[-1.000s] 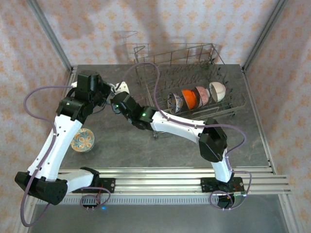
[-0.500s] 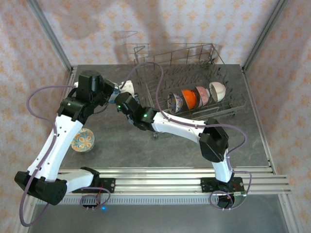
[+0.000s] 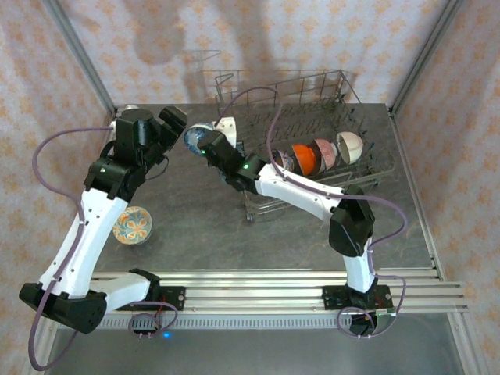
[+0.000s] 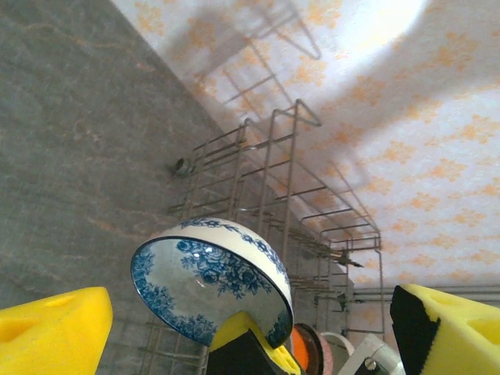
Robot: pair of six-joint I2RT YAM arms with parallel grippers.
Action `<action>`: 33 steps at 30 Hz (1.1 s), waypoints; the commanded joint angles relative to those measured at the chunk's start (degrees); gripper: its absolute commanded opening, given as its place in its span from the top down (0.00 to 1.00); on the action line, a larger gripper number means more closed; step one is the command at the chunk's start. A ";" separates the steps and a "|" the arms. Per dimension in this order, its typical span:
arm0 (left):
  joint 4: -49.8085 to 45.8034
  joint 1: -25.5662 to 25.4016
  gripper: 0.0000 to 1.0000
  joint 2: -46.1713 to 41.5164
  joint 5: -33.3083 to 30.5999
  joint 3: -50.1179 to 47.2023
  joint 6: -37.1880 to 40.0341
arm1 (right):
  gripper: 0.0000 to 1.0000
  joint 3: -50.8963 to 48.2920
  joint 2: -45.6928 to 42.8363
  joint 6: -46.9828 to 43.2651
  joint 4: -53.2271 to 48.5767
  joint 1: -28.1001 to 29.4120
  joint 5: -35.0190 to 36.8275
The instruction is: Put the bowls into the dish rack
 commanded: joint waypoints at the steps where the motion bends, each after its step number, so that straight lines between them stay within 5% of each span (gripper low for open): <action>1: 1.52 0.06 0.07 0.23 -1.14 3.67 6.75 | 1.00 6.97 -4.03 2.05 -5.67 -1.42 3.73; 15: 3.00 0.11 0.08 3.89 5.41 0.52 24.95 | 1.00 24.20 -0.95 8.05 -33.74 -19.04 18.52; 27: 7.89 0.85 0.07 6.28 9.76 -7.49 34.69 | 1.00 35.36 12.74 8.28 -41.61 -32.45 25.15; 33: 7.54 1.34 0.07 6.86 4.22 -8.99 36.02 | 1.00 41.07 20.87 6.93 -41.38 -36.84 25.11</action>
